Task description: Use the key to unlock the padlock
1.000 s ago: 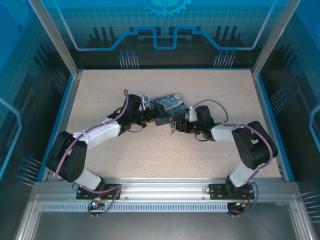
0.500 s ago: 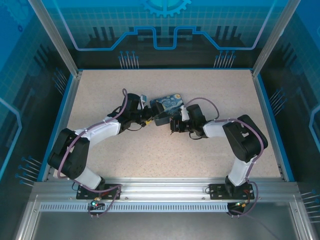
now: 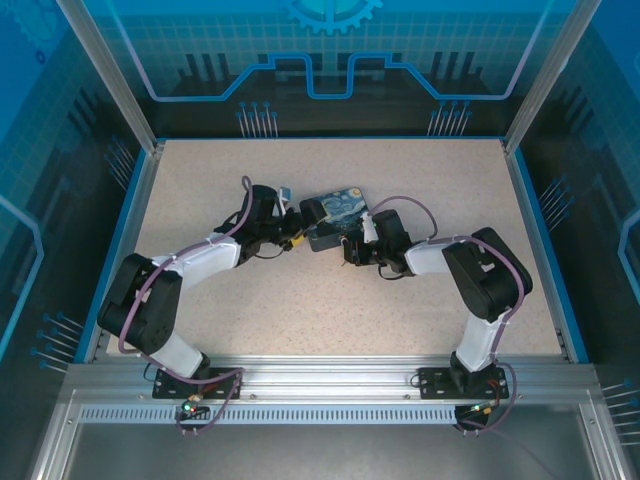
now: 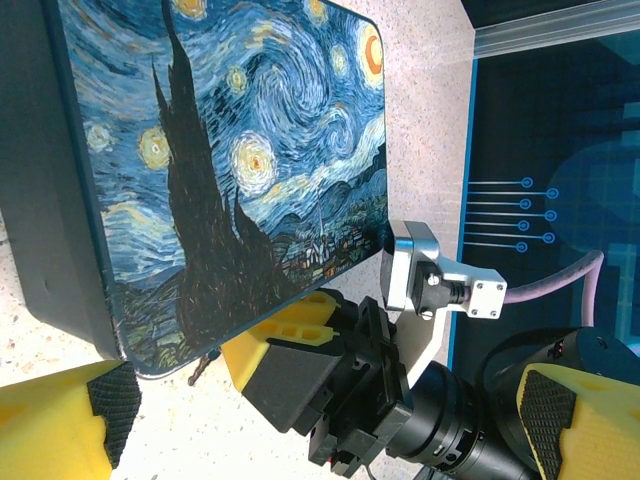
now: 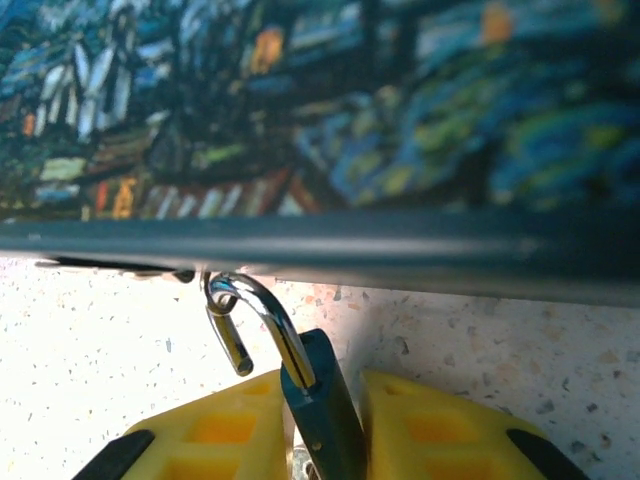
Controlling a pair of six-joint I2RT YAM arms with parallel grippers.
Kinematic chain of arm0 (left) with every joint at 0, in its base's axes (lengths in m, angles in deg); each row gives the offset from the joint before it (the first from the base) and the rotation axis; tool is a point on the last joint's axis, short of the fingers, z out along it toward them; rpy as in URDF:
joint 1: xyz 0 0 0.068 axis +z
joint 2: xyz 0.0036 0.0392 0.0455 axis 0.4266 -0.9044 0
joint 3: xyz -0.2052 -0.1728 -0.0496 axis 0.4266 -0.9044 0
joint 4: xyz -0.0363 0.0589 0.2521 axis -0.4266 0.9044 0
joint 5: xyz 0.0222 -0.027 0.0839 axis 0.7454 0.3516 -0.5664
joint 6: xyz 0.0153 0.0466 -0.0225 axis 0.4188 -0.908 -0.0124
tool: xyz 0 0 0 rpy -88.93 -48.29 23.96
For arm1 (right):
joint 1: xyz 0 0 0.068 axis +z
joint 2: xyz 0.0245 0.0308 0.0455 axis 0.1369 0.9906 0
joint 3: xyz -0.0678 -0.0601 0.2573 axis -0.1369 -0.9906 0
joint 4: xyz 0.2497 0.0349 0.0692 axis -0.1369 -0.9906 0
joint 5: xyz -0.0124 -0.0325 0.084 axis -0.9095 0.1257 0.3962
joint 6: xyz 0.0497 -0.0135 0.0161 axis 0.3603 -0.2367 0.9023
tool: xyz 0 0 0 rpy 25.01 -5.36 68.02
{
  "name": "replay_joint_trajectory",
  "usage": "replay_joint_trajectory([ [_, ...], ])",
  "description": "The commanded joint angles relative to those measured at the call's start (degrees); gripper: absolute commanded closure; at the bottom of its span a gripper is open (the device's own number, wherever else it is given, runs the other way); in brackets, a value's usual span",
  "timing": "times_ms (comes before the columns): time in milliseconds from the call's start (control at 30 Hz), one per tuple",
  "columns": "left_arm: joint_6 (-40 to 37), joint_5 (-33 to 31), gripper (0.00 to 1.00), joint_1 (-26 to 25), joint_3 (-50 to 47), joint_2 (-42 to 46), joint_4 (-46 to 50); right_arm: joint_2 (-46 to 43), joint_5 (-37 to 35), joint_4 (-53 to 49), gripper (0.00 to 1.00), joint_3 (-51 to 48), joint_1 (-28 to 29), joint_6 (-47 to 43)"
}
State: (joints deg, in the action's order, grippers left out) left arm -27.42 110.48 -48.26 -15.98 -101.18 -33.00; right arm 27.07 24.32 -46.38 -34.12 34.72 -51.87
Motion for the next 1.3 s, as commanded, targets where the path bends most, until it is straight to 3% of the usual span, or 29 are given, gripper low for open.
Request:
replay_joint_trajectory([
  [0,0.35,1.33,0.01,0.64,-0.63,-0.71,-1.51,0.49,-0.84,0.41,0.82,-0.13,0.48,0.74],
  [233,0.23,1.02,0.01,0.85,0.12,-1.24,-1.44,-1.41,-1.01,-0.25,0.9,-0.61,0.46,2.0],
  [333,0.19,1.07,0.01,0.85,0.22,-1.47,-1.45,-2.25,-1.0,-0.42,0.82,-0.97,0.48,2.52],
  [600,0.26,1.33,0.01,0.94,0.41,-1.51,-1.65,-3.46,-1.1,0.8,0.8,-2.5,0.14,4.02],
  [1000,-0.3,1.01,0.01,1.2,0.74,-1.59,-1.24,-1.78,1.0,3.29,0.95,-2.52,-0.73,6.48],
  [1133,-3.91,-2.44,0.01,1.22,2.31,-1.42,3.39,-2.42,1.98,3.67,0.98,-2.88,-1.09,8.84],
  [1267,-11.07,-10.03,0.01,1.04,6.52,-1.93,13.95,-2.95,2.34,2.94,0.99,-2.7,-1.36,11.82],
])
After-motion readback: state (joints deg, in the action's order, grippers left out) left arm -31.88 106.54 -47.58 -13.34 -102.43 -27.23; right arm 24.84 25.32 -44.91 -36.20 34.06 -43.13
